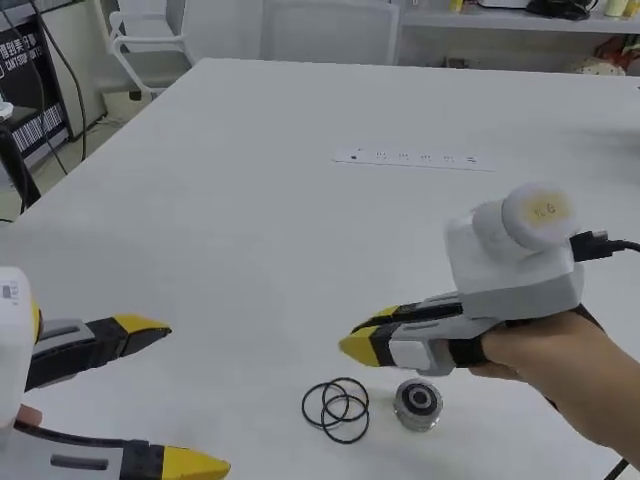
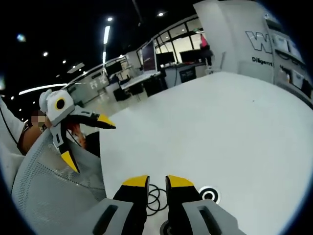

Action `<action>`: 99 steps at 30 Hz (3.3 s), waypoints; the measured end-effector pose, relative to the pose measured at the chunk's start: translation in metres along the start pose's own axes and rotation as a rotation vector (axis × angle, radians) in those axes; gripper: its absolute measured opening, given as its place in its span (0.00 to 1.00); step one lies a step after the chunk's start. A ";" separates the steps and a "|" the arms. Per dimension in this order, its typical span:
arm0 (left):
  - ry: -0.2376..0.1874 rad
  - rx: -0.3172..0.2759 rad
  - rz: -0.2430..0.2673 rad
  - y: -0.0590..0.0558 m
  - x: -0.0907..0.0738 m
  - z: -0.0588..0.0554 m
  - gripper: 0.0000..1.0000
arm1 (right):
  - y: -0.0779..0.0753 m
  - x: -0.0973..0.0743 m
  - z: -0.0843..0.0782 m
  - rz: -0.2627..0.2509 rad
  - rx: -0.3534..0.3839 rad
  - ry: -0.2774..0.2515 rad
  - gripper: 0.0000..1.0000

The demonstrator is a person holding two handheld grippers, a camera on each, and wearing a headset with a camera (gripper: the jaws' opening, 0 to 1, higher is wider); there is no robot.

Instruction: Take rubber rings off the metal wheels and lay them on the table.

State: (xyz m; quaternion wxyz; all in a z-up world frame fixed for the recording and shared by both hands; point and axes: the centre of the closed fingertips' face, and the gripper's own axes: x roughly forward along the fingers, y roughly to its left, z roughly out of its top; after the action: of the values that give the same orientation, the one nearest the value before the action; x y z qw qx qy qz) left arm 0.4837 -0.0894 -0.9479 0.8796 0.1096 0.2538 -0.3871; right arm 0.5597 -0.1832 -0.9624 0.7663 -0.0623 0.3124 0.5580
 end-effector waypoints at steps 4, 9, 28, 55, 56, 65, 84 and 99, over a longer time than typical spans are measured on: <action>-0.001 0.009 -0.007 -0.002 0.001 0.001 0.81 | -0.004 -0.005 0.006 0.000 0.007 -0.030 0.16; 0.006 0.030 -0.023 -0.004 0.001 0.002 0.79 | -0.012 -0.013 0.013 -0.023 0.000 -0.059 0.18; -0.052 0.170 -0.032 0.005 0.007 0.057 0.78 | -0.062 -0.042 0.006 -0.150 0.142 -0.147 0.24; -0.293 0.335 -0.145 -0.007 0.091 0.200 0.69 | -0.088 -0.050 -0.021 -0.223 0.209 -0.103 0.25; -0.294 0.339 -0.145 -0.007 0.095 0.202 0.69 | -0.088 -0.050 -0.022 -0.222 0.209 -0.101 0.25; -0.389 0.254 -0.129 -0.005 0.111 0.202 0.52 | -0.089 -0.049 -0.024 -0.221 0.205 -0.097 0.25; -0.133 0.263 -0.192 -0.004 0.164 0.102 0.40 | -0.072 -0.028 -0.048 -0.145 0.164 0.011 0.26; -0.044 0.245 -0.180 -0.012 0.194 0.067 0.27 | -0.071 -0.018 -0.068 -0.137 0.096 0.096 0.24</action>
State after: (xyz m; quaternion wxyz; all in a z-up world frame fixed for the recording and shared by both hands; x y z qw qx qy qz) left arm 0.6105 -0.2448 -0.9944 0.8268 0.1842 0.1940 -0.4949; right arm 0.5923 -0.2545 -1.0252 0.7889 -0.0736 0.3701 0.4850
